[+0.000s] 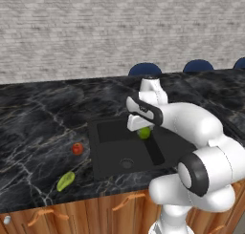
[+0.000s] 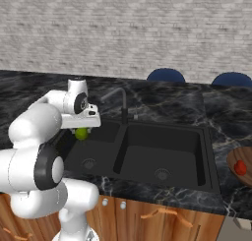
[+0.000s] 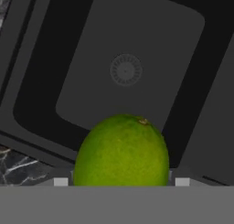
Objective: There is a mixed pile of frozen fruits and vegetables on the counter. Locate all the frozen vegetables and place the items in a bowl on the counter. Take all the frozen fruits and defrost them in a running sink.
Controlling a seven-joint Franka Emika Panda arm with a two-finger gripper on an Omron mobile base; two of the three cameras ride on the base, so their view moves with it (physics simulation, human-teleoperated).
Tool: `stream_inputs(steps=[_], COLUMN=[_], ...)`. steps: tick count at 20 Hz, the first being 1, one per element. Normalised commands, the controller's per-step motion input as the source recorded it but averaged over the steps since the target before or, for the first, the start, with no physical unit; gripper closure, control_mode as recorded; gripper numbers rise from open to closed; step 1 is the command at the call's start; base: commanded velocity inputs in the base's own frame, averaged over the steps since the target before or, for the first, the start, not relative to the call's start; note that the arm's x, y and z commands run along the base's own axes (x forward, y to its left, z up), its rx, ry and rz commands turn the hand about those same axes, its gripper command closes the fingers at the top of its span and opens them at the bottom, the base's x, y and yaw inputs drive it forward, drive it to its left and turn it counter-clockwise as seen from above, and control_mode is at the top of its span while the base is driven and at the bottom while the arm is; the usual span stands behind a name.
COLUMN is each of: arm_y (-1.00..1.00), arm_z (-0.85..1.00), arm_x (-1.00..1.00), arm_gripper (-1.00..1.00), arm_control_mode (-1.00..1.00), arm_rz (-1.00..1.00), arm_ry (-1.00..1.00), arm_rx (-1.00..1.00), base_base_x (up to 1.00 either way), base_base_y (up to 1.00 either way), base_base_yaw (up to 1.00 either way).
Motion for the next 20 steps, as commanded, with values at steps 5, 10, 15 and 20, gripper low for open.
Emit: stream_inputs(steps=[5,10,15,20], arm_y=[-0.49,-0.60,-0.58,-0.57], arm_z=[0.00,-0.04,0.02,0.03], arm_x=[-0.01,0.05,0.00,0.00], arm_gripper=[1.00,1.00,1.00,1.00], arm_control_mode=[-1.00,-1.00,-1.00,-1.00], arm_rz=[-0.05,0.00,-0.01,-0.02], arm_ry=[0.04,0.02,0.00,0.00], arm_rx=[-0.05,-0.01,-0.02,-0.01], base_base_x=[0.00,0.00,0.00,0.00], base_base_y=[0.00,0.00,0.00,0.00], base_base_yaw=[0.00,0.00,0.00,0.00])
